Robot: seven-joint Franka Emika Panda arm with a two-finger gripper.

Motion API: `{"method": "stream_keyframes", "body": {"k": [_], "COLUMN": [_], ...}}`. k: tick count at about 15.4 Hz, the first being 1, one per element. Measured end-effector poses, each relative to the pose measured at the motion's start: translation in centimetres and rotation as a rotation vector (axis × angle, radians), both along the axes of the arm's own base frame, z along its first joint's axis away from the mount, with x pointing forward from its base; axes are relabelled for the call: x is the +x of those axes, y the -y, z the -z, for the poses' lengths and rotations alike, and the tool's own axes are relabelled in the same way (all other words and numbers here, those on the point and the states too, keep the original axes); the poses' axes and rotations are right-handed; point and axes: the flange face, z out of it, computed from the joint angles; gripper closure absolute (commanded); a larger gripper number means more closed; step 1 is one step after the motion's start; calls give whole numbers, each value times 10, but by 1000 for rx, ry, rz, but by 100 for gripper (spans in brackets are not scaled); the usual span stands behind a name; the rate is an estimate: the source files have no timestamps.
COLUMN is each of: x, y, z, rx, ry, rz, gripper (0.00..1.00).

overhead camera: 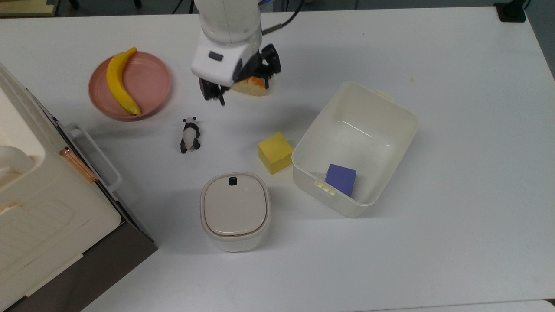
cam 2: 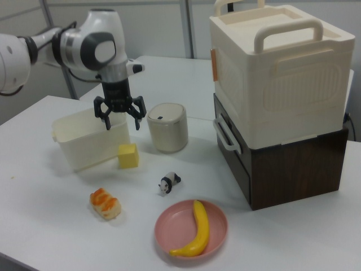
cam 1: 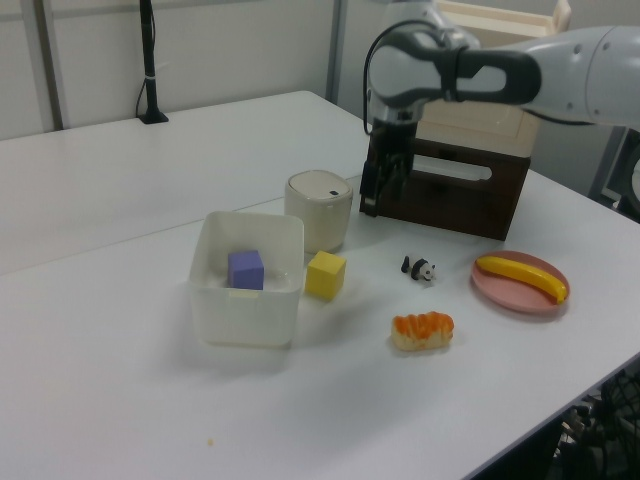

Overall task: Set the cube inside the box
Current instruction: 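Move the gripper down toward the yellow cube beside the white bin, then close the gripper on the yellow cube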

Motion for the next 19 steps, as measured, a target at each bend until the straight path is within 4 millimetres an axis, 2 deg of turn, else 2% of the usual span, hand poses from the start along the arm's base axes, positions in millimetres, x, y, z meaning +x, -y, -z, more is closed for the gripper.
{"method": "stream_keyframes", "body": {"k": [6, 10, 14, 16, 19], "x": [10, 17, 19, 21, 24], "y": [-28, -37, -59, -63, -61], "z": [68, 100, 129, 139, 145], "rx": [12, 16, 20, 21, 21], "ry": [85, 88, 70, 72, 85], "rz": [-113, -131, -168, -173, -169], "gripper": [0, 0, 0, 7, 28]}}
